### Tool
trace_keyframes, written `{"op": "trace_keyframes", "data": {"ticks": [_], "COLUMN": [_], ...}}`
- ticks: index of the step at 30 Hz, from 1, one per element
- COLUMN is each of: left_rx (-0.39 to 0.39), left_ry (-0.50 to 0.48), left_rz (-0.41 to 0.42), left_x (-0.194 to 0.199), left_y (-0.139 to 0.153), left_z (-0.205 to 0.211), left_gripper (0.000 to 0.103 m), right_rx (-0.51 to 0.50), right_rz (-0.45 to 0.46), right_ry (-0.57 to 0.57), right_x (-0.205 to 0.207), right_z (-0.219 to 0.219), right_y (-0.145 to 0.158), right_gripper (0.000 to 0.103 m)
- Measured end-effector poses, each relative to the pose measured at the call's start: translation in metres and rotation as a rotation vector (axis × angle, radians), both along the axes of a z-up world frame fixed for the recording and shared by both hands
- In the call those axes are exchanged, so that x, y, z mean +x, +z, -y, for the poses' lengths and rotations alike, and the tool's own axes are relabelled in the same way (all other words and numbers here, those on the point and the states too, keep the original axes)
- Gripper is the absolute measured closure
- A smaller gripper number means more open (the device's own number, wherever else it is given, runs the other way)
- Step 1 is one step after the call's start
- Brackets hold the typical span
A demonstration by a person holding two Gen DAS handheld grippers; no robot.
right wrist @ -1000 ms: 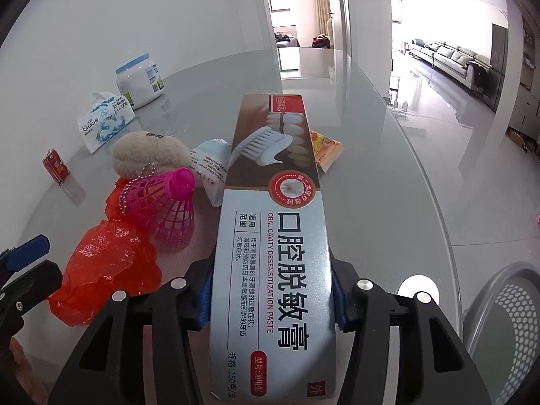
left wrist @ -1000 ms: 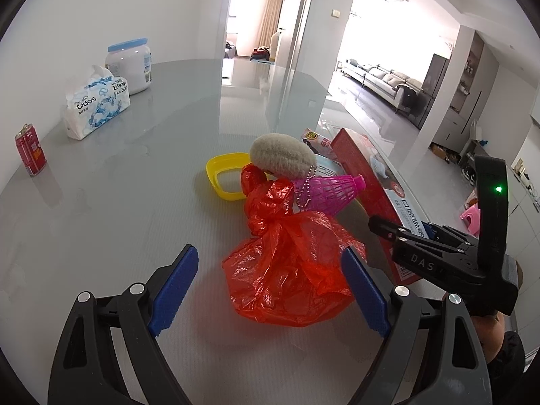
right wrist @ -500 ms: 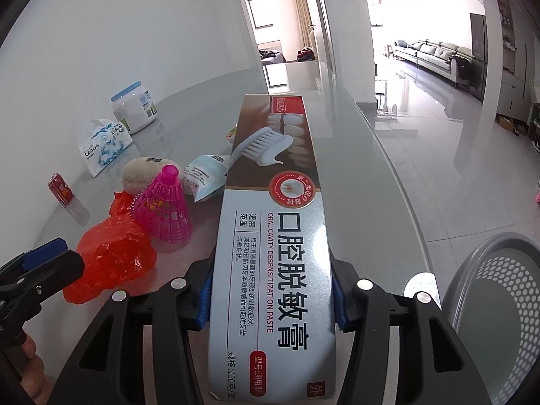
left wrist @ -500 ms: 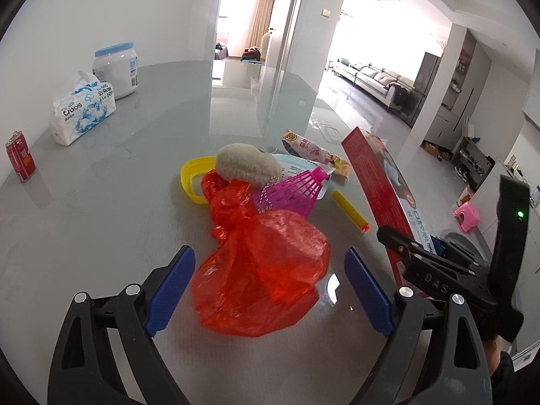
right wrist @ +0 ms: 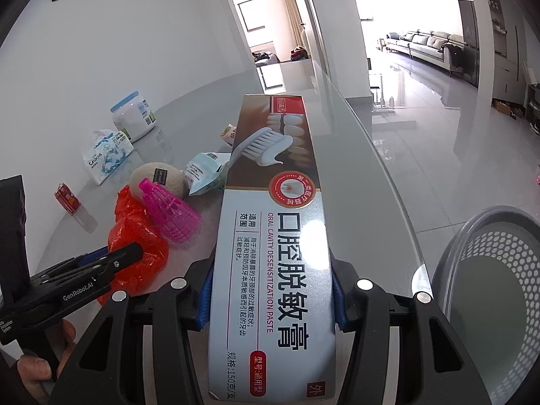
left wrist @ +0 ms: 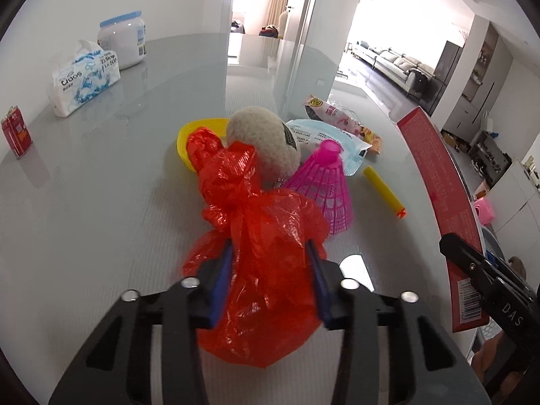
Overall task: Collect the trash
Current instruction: 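Grasp the toothpaste box with the right gripper while the left gripper grasps the red plastic bag, then carry the toothpaste box and red bag over the grey basket with both grippers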
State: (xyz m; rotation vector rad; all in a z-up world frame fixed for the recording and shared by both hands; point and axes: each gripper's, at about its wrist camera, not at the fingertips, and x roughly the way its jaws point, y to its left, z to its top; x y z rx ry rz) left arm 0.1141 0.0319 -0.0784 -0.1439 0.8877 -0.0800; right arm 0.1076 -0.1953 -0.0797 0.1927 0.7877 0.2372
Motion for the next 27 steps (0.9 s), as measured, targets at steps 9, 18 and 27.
{"op": "trace_keyframes", "data": {"ticks": [9,18,27], "left_rx": [-0.002,0.004,0.002], "left_ry": [0.005,0.010,-0.053], "left_rz": [0.035,0.106,0.159], "left_x": [-0.020,-0.045,-0.079], "left_y": [0.013,0.041,0.062], "left_z": [-0.015,-0.025,-0.004], "left_gripper": [0.089,0.089,0.089], "right_rx": [0.010,0.014,0.016], "right_rz": [0.006,0.023,0.048], "right_ry": [-0.010,-0.027,-0.072], "right_x": [-0.017,-0.037,-0.066], "right_z": [-0.005,-0.004,0.010], "right_y": [0.004,0.014,0.025], "right_gripper": [0.052,0.052,0.052]}}
